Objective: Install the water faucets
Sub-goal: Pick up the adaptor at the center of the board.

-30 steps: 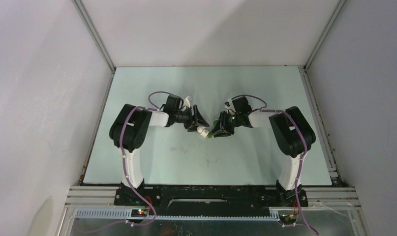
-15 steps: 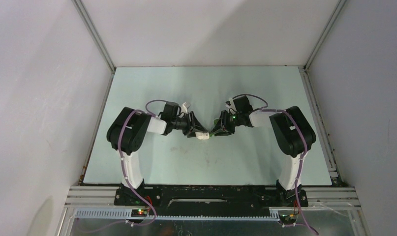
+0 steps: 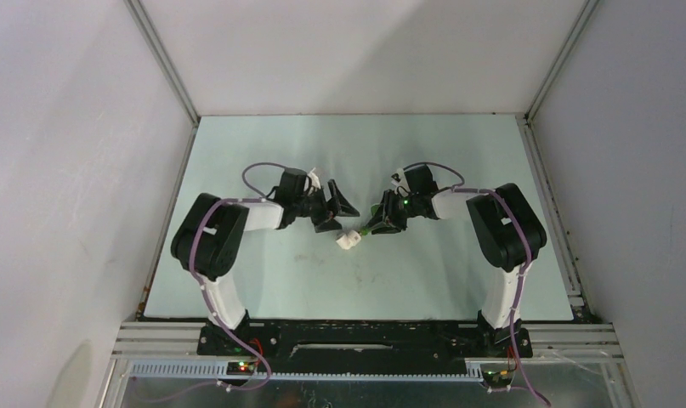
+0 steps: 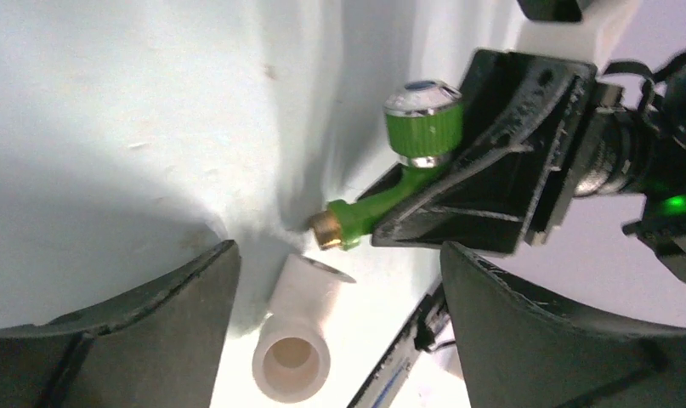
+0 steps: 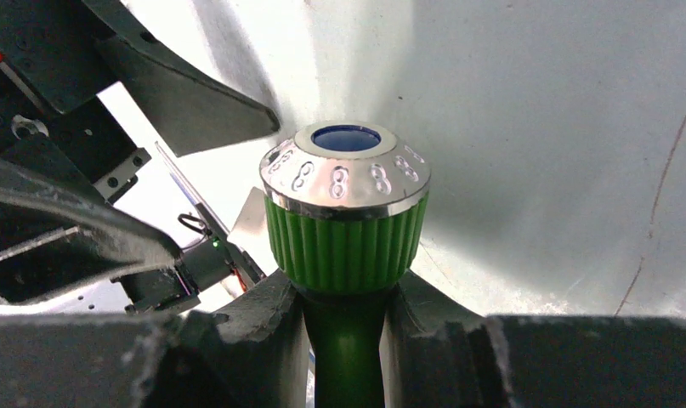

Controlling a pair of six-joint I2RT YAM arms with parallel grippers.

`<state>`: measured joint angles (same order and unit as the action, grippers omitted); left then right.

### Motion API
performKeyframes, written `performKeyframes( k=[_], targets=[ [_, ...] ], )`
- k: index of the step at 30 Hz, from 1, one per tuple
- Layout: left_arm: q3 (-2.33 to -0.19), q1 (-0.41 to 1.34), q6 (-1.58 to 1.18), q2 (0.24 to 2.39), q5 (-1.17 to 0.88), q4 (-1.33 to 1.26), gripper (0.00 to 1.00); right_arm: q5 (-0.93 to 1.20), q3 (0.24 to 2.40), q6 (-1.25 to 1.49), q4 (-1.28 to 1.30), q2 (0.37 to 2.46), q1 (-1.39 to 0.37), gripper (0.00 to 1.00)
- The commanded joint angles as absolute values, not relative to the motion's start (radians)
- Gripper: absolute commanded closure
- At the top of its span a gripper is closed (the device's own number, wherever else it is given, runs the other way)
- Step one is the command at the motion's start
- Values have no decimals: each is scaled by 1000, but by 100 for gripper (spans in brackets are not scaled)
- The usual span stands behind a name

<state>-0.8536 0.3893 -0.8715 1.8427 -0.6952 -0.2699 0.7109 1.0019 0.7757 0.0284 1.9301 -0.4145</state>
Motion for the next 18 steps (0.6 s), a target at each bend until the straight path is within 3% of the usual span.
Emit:
performKeyframes(
  k=[1,3,7,13,18],
  targets=[
    [-893,370,-735,1751,-487,-24,7,718,1008,779,14,1929,-412,100],
    [-917,370,-680,1723,-411,88,1,720,1008,780,13,1933,-413,100],
    [-966,369,-613,1707,-378,246,0,718,1008,769,28,1930,-414,100],
    [-814,370,-705,1595,-414,216,3,721,1008,772,18,1925,-416,100],
    [-616,383,-930,1479,-488,-56,6,721,1008,766,16,1927,-422,100]
  ],
)
